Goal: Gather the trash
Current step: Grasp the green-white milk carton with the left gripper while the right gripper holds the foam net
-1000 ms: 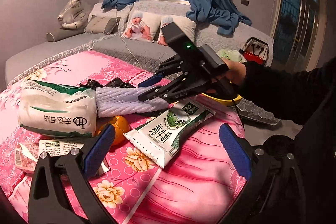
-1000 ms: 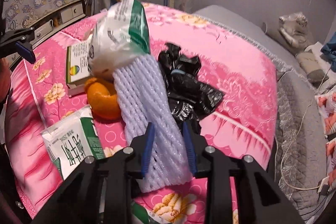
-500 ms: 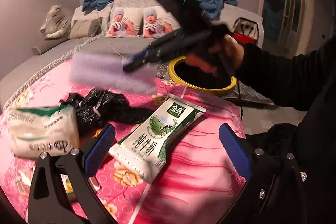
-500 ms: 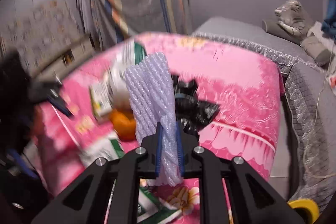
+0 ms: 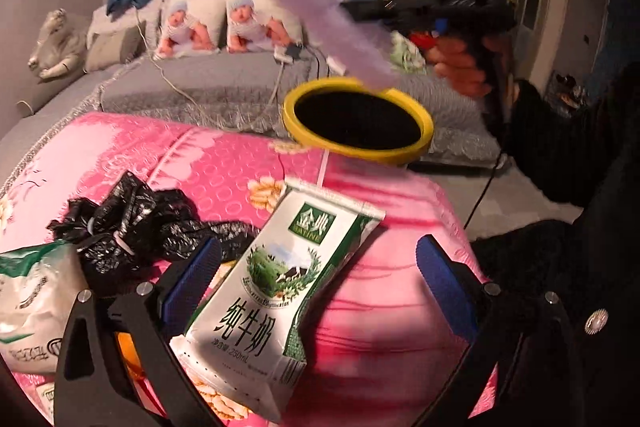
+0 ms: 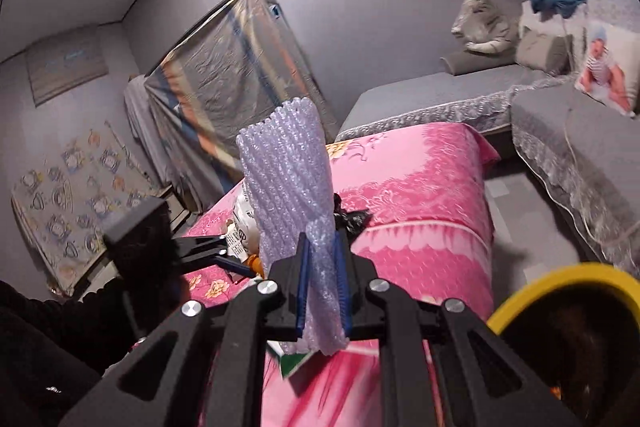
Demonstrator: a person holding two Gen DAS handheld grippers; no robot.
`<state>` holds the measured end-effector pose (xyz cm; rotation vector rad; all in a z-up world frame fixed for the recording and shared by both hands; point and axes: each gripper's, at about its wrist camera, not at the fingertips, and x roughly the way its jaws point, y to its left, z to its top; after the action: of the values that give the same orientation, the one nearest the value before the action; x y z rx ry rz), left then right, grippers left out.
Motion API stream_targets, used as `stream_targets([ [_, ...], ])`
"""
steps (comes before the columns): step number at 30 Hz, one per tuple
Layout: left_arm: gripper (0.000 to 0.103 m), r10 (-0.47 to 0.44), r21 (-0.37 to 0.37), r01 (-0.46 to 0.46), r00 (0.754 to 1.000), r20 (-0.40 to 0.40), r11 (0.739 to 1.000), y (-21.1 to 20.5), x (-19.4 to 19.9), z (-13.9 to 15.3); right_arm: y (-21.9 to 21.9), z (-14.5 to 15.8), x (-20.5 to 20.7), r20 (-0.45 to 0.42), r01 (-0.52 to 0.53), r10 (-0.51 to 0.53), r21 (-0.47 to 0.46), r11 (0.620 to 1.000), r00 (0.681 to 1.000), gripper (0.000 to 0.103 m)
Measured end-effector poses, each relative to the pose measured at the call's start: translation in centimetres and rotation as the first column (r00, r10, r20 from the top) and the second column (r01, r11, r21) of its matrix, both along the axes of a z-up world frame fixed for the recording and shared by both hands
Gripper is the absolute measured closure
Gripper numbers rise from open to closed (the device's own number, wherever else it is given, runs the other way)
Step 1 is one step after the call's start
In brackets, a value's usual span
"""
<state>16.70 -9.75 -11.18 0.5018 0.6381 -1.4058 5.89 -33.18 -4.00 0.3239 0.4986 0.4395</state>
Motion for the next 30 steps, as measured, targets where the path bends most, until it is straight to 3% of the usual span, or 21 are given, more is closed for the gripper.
stream_targets([
  [5,0.019,-0.024,0.050,0.026,0.999,-0.031,0.998,-0.6,1.1,-1.3,-0.9,-0.3,-1.9,0.006,0.033,-0.033,0.019,0.999,0.999,0.091],
  [19,0.023,0.001,0.103,0.011,0.993,-0.117,0.995,-1.3,4.0,-3.9,-0.5,-1.6,-1.2,-0.037,0.042,-0.040,0.055,0.998,0.999,0.091],
  [21,0.035,-0.002,0.100,0.015,0.993,-0.121,0.995,-1.4,4.1,-4.0,-0.5,-1.6,-1.2,-0.040,0.045,-0.043,0.059,0.997,0.998,0.091],
  [24,0.044,0.004,0.101,0.008,0.992,-0.125,0.995,-1.2,4.1,-3.8,-0.4,-1.6,-1.3,-0.043,0.051,-0.049,0.055,0.997,0.998,0.091],
  [30,0.049,0.016,0.058,-0.010,0.994,-0.104,0.998,0.3,2.8,-1.6,-0.4,-1.1,-1.9,-0.029,0.053,-0.051,0.069,0.996,0.998,0.091],
])
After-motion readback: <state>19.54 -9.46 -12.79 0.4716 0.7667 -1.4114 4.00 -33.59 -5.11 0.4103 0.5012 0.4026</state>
